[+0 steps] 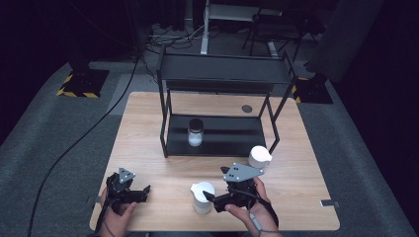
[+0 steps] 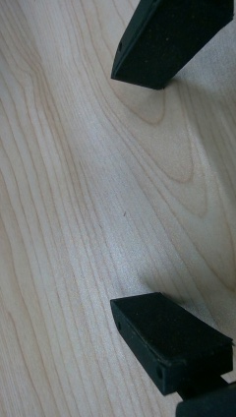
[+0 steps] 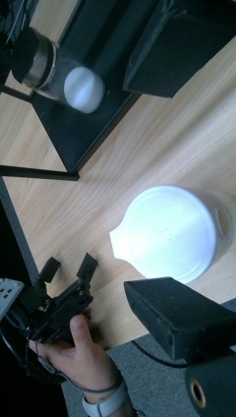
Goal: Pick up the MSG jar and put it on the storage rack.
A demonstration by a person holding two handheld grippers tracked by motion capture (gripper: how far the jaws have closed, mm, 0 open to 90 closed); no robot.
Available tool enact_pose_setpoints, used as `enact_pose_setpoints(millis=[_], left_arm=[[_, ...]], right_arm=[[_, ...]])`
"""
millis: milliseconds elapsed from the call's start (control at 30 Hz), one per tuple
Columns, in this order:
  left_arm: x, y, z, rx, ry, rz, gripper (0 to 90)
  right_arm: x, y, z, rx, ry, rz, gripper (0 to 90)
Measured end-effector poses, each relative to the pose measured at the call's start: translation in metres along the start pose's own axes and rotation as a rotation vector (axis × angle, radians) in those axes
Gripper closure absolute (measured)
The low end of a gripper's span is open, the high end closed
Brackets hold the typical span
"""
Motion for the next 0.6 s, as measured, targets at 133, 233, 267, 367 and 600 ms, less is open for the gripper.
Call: enact_pose_setpoints(millis=[133,233,267,367,600], left_arm=[[0.0,0.0,0.0,0.0,0.0,0.0,0.2],[0.0,0.0,0.0,0.0,-0.001,-0.001,0.2],[0.0,0.0,0.0,0.0,0.0,0.0,0.2],[0.0,0.0,0.0,0.0,0.0,0.0,0.2],[0.0,0.0,0.0,0.0,0.0,0.0,0.2]], right_arm=[[0.001,-0.005,-0.004,-0.012,-0.001,0.003,8.4],[0.001,-0.008,-0.007,-0.014,0.002,0.003,8.4],[0.001,-0.009,-0.007,-0.016,0.003,0.004,8.4],[0.002,-0.012,-0.01,-0.021,0.004,0.005,8.5],[0.008,-0.019,-0.019,-0.039,-0.011,0.011,8.6]])
Point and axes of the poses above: each handheld gripper's, and its own axes: z roughly backward along the jaws, x roughly out of its underside, y roughly to its right, the point moved 9 cm from there along -z, roughly forward along the jaws, and after that the axes turned 5 degrees about z, right-handed, at the moved point
